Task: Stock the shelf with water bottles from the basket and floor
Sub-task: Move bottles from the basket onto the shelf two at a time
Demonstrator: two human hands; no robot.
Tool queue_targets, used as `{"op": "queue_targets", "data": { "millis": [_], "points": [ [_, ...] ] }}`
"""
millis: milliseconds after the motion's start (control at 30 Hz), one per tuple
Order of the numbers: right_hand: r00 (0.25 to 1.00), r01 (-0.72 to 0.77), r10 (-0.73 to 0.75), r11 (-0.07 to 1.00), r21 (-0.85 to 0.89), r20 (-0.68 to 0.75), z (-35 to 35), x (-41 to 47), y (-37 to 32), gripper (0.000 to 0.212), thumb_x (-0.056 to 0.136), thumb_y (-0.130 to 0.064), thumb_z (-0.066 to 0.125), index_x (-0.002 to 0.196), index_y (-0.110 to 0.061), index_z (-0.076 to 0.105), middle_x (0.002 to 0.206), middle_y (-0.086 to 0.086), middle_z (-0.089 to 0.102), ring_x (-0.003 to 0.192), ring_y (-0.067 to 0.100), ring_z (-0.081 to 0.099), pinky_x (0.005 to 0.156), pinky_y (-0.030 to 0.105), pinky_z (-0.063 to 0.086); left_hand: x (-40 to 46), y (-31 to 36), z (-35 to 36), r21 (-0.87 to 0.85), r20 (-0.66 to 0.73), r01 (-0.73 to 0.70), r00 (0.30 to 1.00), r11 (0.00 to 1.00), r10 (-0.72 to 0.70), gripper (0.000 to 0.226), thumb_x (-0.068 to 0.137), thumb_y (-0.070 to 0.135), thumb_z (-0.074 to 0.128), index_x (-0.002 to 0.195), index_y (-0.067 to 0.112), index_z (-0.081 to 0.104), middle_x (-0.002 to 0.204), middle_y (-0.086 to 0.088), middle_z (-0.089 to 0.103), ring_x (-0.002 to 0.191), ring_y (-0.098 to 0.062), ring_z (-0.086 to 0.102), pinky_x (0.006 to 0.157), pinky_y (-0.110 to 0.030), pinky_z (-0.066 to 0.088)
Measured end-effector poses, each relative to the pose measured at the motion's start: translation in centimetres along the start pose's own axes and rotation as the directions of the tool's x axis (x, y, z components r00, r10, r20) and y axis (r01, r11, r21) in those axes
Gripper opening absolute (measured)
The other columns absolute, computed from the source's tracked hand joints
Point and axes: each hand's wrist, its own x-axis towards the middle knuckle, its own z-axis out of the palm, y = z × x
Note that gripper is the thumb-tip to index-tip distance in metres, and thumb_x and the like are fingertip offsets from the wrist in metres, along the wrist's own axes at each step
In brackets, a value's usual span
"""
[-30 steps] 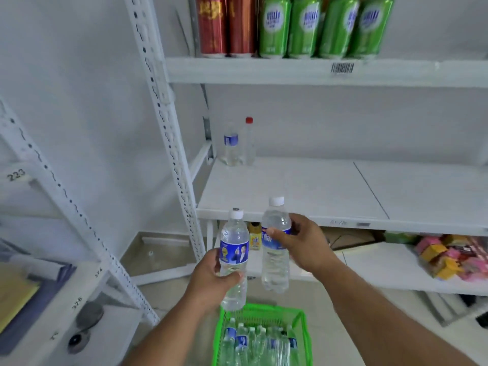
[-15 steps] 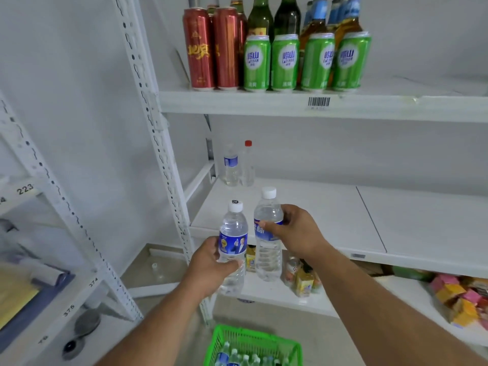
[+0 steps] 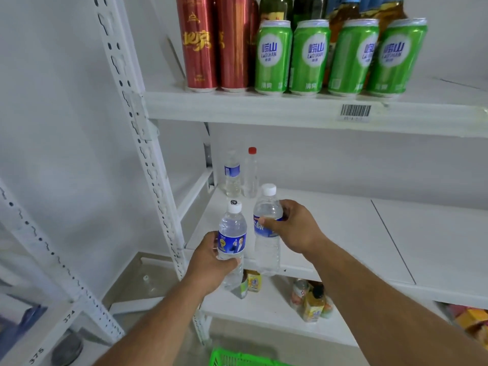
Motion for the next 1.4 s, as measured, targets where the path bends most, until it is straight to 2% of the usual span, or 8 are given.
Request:
{"op": "queue_targets", "data": {
  "millis": [100, 267, 433, 633, 800, 1000, 1267, 1400],
  "points": [
    [1.000, -0.008, 0.008, 1.000, -0.013, -0.019, 1.1, 2.8, 0.4, 0.039, 0.078, -0.034, 0.082, 0.111, -0.024, 0.066, 0.102, -0.007, 0.073, 0.094, 0.014, 0.069, 0.084, 0.032, 0.057, 3.2, -0.5, -0.6, 0.003, 0.031, 0.009, 0.999, 1.000, -0.009, 0.061, 0.071, 0.011, 0.083, 0.122, 0.029, 0.054, 0.111, 0.012, 0.066, 0.096, 0.002, 0.061, 0.070, -0.012, 0.045],
    [0.999, -0.024, 0.022, 0.997, -0.070, -0.027, 2.4, 6.9, 0.9, 0.037, 0.074, -0.039, 0.080, 0.107, -0.029, 0.069, 0.097, -0.010, 0.073, 0.090, 0.012, 0.070, 0.078, 0.030, 0.055, 8.0, -1.4, -1.3, 0.034, 0.022, 0.022, 0.999, 0.999, -0.023, 0.054, 0.069, 0.011, 0.083, 0.112, 0.031, 0.057, 0.106, 0.009, 0.067, 0.099, -0.013, 0.064, 0.079, -0.024, 0.049],
    [0.997, -0.046, 0.041, 0.994, -0.100, -0.060, 3.0, 10.9, 1.3, 0.040, 0.076, -0.042, 0.079, 0.112, -0.030, 0.065, 0.101, -0.013, 0.070, 0.092, 0.011, 0.067, 0.079, 0.028, 0.054, 12.5, -0.9, -1.5, 0.048, 0.025, 0.011, 1.000, 0.999, -0.012, 0.051, 0.072, 0.012, 0.082, 0.111, 0.031, 0.056, 0.102, 0.013, 0.066, 0.090, 0.000, 0.061, 0.073, -0.017, 0.044],
    [0.998, -0.058, 0.053, 0.987, -0.147, -0.036, 3.2, 16.4, 1.9, 0.021, 0.079, -0.032, 0.078, 0.096, -0.030, 0.067, 0.087, -0.013, 0.070, 0.083, 0.012, 0.067, 0.066, 0.022, 0.051, 18.0, -1.0, -0.7, 0.042, -0.016, 0.028, 0.999, 0.999, -0.027, 0.055, 0.072, 0.012, 0.084, 0.118, 0.026, 0.056, 0.108, 0.008, 0.065, 0.094, -0.011, 0.061, 0.084, -0.028, 0.049],
    [0.999, -0.043, 0.042, 0.984, -0.172, -0.009, 3.5, 21.0, 2.5, 0.025, 0.083, -0.024, 0.077, 0.078, -0.034, 0.054, 0.078, -0.018, 0.059, 0.072, 0.004, 0.057, 0.068, 0.022, 0.045, 22.9, -1.8, 0.1, 0.031, -0.072, 0.005, 0.997, 0.999, -0.003, 0.049, 0.070, 0.011, 0.085, 0.103, 0.033, 0.056, 0.096, 0.015, 0.063, 0.084, -0.002, 0.060, 0.069, -0.017, 0.044],
    [0.998, -0.053, 0.048, 0.985, -0.164, -0.034, 5.0, 25.5, 3.7, 0.033, 0.080, -0.029, 0.078, 0.108, -0.022, 0.061, 0.095, -0.007, 0.066, 0.085, 0.015, 0.062, 0.061, 0.019, 0.042, 27.9, -2.1, 1.1, 0.029, -0.111, -0.048, 0.993, 0.998, 0.051, 0.049, 0.070, 0.004, 0.083, 0.085, 0.041, 0.054, 0.084, 0.019, 0.063, 0.075, 0.004, 0.060, 0.064, -0.014, 0.043],
    [0.998, -0.055, 0.050, 0.993, -0.104, -0.048, 6.6, 28.0, 5.3, 0.030, 0.082, -0.024, 0.076, 0.098, -0.033, 0.052, 0.086, -0.018, 0.056, 0.087, 0.015, 0.058, 0.077, 0.028, 0.046, 32.1, -3.4, 2.1, 0.014, -0.108, -0.071, 0.992, 0.997, 0.072, 0.047, 0.069, 0.005, 0.083, 0.097, 0.031, 0.056, 0.092, 0.015, 0.064, 0.083, -0.001, 0.061, 0.066, -0.012, 0.044],
    [0.997, -0.047, 0.041, 0.994, -0.102, -0.069, 6.6, 28.8, 5.4, 0.030, 0.082, -0.023, 0.076, 0.098, -0.032, 0.053, 0.085, -0.019, 0.057, 0.086, 0.015, 0.060, 0.078, 0.028, 0.049, 33.4, -3.7, 2.3, 0.038, -0.093, -0.081, 0.992, 0.996, 0.084, 0.054, 0.069, 0.010, 0.083, 0.107, 0.028, 0.050, 0.100, 0.008, 0.064, 0.092, -0.012, 0.062, 0.076, -0.022, 0.048]
  ]
}}
